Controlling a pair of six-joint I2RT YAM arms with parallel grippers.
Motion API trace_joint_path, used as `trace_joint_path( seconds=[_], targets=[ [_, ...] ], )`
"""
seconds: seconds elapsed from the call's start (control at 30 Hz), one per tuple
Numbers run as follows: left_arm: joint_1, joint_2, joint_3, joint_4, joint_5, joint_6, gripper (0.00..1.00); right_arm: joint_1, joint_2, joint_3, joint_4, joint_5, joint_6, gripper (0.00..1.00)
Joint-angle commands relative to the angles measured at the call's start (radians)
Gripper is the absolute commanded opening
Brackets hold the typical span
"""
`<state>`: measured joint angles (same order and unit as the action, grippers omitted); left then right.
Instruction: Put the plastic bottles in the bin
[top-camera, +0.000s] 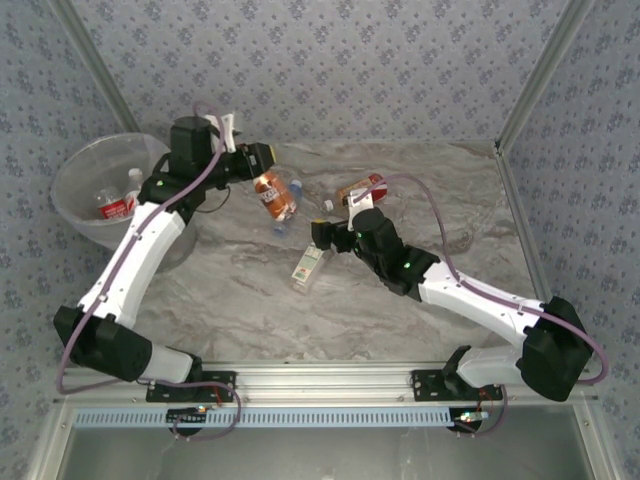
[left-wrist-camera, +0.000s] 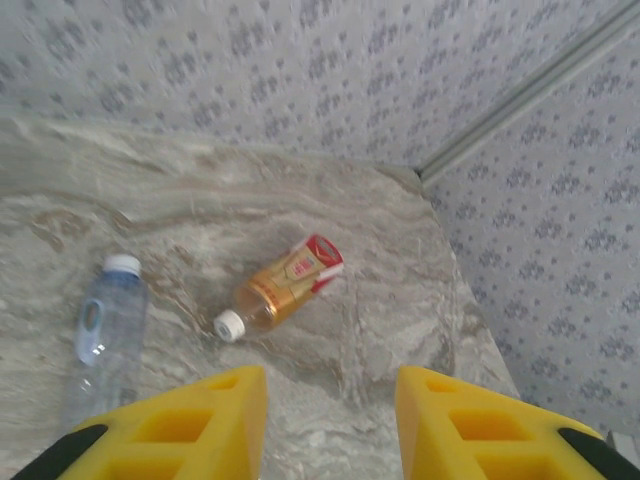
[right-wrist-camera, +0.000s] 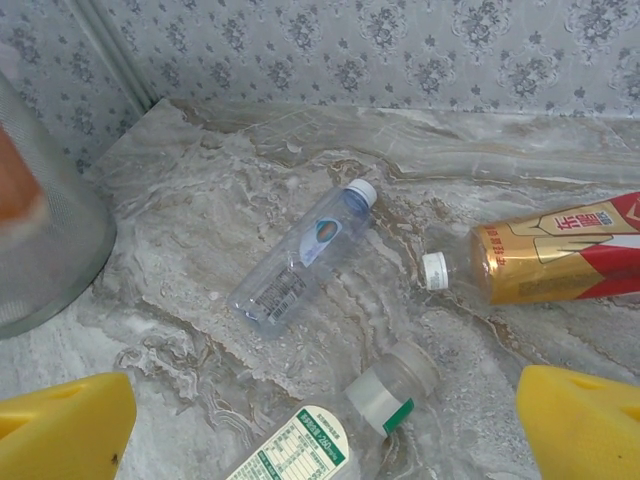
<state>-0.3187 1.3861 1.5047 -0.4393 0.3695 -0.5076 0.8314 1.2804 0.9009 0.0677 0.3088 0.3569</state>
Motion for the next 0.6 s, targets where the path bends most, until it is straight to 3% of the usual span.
trace_joint_path(
  seconds=[0.0,0.17,0.3,0.57],
  targets=[
    [0.013,-0.065,0.069,-0.033,-0.049,0.056,0.0,-0.006,-0.008,0.009,-0.035,0.047,0.04,1.0],
    [0.015,-0.108,0.129,-0.083,-0.14,0.124,0.0,-0.015,0.004,0.023,-0.057,0.047,0.061,1.0],
    [0.016,-0.154,0.146,-0.095,-0.364,0.173,0.0,-0.018,0.016,0.034,-0.066,0.036,0.067,1.0],
    [0.046,-0.196,0.195,-0.076,-0.613,0.26,0.0,-0.017,0.036,0.049,-0.078,0.03,0.083,1.0]
  ],
)
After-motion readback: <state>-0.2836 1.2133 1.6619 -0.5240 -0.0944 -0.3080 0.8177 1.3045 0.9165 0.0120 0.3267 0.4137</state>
